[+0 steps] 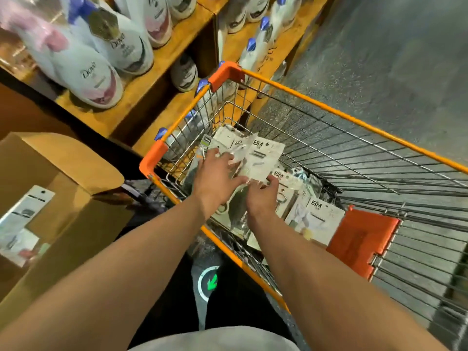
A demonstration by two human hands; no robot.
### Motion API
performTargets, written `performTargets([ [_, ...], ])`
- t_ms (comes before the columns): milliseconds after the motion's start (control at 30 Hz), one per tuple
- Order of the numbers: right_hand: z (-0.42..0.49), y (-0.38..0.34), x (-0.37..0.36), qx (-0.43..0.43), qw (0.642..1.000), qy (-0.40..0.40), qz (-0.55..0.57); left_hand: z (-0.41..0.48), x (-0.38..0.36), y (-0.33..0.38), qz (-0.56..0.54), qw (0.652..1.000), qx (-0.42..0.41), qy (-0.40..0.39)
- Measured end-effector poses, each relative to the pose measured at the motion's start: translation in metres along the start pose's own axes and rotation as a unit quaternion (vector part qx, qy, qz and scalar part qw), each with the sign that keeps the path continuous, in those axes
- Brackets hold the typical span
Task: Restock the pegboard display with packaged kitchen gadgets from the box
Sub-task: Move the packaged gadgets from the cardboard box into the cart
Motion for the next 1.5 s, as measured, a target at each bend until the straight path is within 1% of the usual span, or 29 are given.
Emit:
performTargets([
  [33,-0.001,0.001,-0.004,-0.010,1.000,0.010,-0.017,0.004,0.002,-0.006,-0.010,1.000,-0.003,0.002],
  [100,-0.004,-0.005,-0.010,-0.001,0.996,0.050,-0.072,0.008,0.016,-0.017,-0.047,0.999,-0.005,0.024],
  [133,-0.007,-0.012,-0.014,0.023,0.992,0.066,-0.104,0.008,0.026,-0.023,-0.063,0.997,-0.007,0.043],
  [167,-0.013,-0.023,-0.023,0.059,0.988,0.066,-0.129,0.008,0.039,-0.028,-0.077,0.995,-0.010,0.066],
  [233,-0.037,-0.052,-0.056,0.168,0.974,0.026,-0.151,0.006,0.070,-0.043,-0.102,0.987,-0.017,0.119],
  [300,-0.071,-0.081,-0.097,0.269,0.950,-0.021,-0.156,-0.001,0.105,-0.067,-0.121,0.977,-0.011,0.176],
  [400,-0.130,-0.105,-0.162,0.364,0.912,-0.072,-0.173,-0.016,0.152,-0.123,-0.136,0.956,0.030,0.258],
  [500,-0.193,-0.100,-0.241,0.412,0.875,-0.154,-0.201,-0.040,0.188,-0.207,-0.173,0.930,0.106,0.306],
  [533,-0.203,-0.095,-0.258,0.412,0.869,-0.174,-0.209,-0.046,0.192,-0.227,-0.177,0.926,0.125,0.310],
  [667,-0.251,-0.034,-0.356,0.399,0.831,-0.254,-0.293,-0.098,0.194,-0.356,-0.167,0.895,0.253,0.329],
  [700,-0.258,-0.012,-0.382,0.387,0.820,-0.272,-0.320,-0.112,0.190,-0.387,-0.168,0.887,0.276,0.331],
  [733,-0.258,0.006,-0.396,0.372,0.812,-0.286,-0.348,-0.122,0.182,-0.403,-0.171,0.884,0.294,0.320],
  [767,-0.266,0.034,-0.421,0.352,0.801,-0.304,-0.377,-0.136,0.167,-0.439,-0.178,0.878,0.332,0.296],
  [833,-0.274,0.087,-0.462,0.318,0.777,-0.340,-0.424,-0.162,0.131,-0.497,-0.179,0.863,0.416,0.224],
  [867,-0.274,0.103,-0.474,0.304,0.766,-0.354,-0.443,-0.172,0.115,-0.514,-0.179,0.859,0.437,0.199],
  [900,-0.277,0.132,-0.494,0.293,0.747,-0.370,-0.469,-0.184,0.096,-0.541,-0.185,0.851,0.454,0.186],
  [933,-0.275,0.149,-0.503,0.279,0.734,-0.378,-0.490,-0.190,0.085,-0.552,-0.190,0.849,0.461,0.173],
  [1000,-0.274,0.194,-0.527,0.247,0.707,-0.392,-0.534,-0.208,0.051,-0.593,-0.224,0.819,0.511,0.133],
  [1067,-0.267,0.220,-0.543,0.236,0.694,-0.398,-0.551,-0.217,0.031,-0.614,-0.247,0.801,0.538,0.093],
  [1100,-0.266,0.238,-0.557,0.240,0.676,-0.401,-0.570,-0.219,0.020,-0.631,-0.255,0.792,0.549,0.084],
  [1133,-0.264,0.248,-0.565,0.255,0.646,-0.401,-0.597,-0.221,0.015,-0.637,-0.261,0.783,0.559,0.079],
  [1200,-0.266,0.268,-0.588,0.312,0.563,-0.400,-0.652,-0.224,0.001,-0.661,-0.281,0.752,0.591,0.078],
  [1233,-0.269,0.273,-0.599,0.339,0.536,-0.402,-0.660,-0.226,-0.004,-0.670,-0.293,0.737,0.604,0.078],
  [1333,-0.280,0.268,-0.626,0.395,0.498,-0.406,-0.656,-0.223,-0.019,-0.688,-0.332,0.707,0.619,0.076],
  [1433,-0.285,0.263,-0.648,0.438,0.435,-0.398,-0.679,-0.220,-0.026,-0.697,-0.359,0.688,0.625,0.081],
  [1500,-0.284,0.262,-0.658,0.463,0.414,-0.384,-0.683,-0.219,-0.023,-0.702,-0.356,0.685,0.629,0.089],
])
Point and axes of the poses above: each hand's wrist, its own z-axis towards the middle knuckle, its own x-axis out of the back of the hand, y = z × x, the point moved 9 cm from there along z, towards the middle knuckle, and after that the axes turned 5 degrees about z, right-handed, at the moved point
